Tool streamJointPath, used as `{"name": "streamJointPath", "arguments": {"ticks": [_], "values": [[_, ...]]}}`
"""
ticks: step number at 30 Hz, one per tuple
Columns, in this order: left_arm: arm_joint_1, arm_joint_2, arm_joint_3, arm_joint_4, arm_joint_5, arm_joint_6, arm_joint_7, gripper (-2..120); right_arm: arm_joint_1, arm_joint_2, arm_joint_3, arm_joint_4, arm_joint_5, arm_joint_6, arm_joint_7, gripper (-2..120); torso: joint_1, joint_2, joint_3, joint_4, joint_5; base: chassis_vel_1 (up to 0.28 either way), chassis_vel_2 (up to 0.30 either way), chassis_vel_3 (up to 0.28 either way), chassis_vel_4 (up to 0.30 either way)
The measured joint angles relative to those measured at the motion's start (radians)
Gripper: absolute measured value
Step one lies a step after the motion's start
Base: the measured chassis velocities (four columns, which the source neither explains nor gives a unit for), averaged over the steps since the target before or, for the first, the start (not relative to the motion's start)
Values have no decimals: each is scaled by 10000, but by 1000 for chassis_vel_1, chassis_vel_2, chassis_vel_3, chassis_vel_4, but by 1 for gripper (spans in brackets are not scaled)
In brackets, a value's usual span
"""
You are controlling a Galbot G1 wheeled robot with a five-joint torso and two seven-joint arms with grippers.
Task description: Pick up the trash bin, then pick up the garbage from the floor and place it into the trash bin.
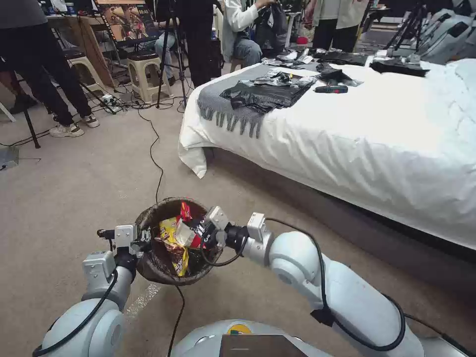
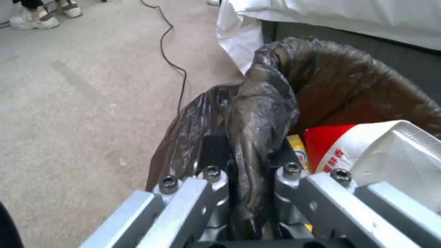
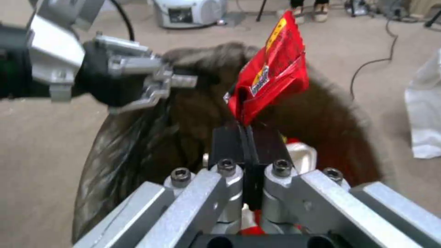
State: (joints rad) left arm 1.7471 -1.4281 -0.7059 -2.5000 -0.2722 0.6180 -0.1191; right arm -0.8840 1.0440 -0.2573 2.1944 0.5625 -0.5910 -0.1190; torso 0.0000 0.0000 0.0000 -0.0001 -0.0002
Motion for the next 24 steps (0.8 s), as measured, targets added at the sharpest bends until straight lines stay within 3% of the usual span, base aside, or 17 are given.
{"name": "streamJointPath", "arguments": {"ticks": [7,18,20,24], "values": [[-29,13,10,0,-21,0,10,7,-54,32,-351,-7,-146,-189,126,1,0,0,0,0,0,0,0,0,0],[-57,7,23,0,-40,1,21,7,403,255,-1099,-82,-179,-305,574,46,0,0,0,2,1,0,0,0,0],[-64,3,25,0,-40,1,22,7,438,257,-1113,-73,-164,-324,579,48,0,0,0,2,1,0,0,0,0],[-83,-11,30,0,-39,1,24,7,535,197,-1107,6,-86,-353,668,68,0,0,0,0,1,0,0,0,0]]}}
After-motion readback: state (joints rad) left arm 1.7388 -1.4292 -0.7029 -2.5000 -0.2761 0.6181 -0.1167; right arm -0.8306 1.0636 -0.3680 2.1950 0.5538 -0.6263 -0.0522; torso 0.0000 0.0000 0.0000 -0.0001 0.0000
